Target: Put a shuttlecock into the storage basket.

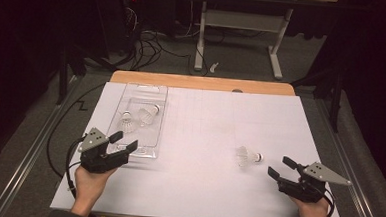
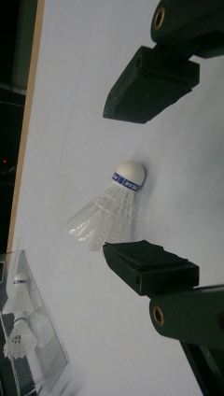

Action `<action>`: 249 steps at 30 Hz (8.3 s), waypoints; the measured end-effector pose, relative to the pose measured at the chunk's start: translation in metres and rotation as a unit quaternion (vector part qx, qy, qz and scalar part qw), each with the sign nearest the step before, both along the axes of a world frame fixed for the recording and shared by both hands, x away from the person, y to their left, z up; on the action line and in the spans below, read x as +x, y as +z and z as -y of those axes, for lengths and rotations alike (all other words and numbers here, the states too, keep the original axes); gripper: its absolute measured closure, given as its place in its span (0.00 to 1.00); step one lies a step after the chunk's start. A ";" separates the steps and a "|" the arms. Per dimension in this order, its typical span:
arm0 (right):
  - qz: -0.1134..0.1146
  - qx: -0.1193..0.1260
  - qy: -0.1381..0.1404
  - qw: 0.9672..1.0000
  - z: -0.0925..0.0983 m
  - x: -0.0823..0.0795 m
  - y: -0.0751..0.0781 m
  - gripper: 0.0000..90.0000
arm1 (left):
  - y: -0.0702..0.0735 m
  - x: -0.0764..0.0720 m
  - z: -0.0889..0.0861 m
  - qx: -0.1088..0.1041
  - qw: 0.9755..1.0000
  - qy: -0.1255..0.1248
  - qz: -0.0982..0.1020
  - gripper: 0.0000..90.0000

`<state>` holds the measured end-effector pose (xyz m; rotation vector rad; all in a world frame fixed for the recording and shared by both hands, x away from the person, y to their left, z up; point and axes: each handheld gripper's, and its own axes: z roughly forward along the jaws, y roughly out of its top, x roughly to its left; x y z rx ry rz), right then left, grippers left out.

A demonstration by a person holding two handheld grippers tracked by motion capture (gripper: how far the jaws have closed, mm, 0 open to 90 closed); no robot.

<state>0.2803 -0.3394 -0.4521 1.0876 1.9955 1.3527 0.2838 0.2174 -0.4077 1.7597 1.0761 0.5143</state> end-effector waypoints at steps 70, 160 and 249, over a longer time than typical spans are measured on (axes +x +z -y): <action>-0.067 -0.045 0.037 0.996 -0.043 0.043 0.019 0.30 | -0.016 -0.016 0.001 -0.020 1.000 -0.013 0.015 0.40; -0.174 -0.247 -0.027 0.953 -0.099 0.083 0.047 1.00 | -0.019 -0.017 0.004 -0.012 1.000 -0.012 0.017 0.39; -0.105 -0.218 0.164 0.956 -0.201 0.066 0.071 1.00 | -0.014 -0.011 0.012 -0.002 0.999 -0.038 0.008 0.39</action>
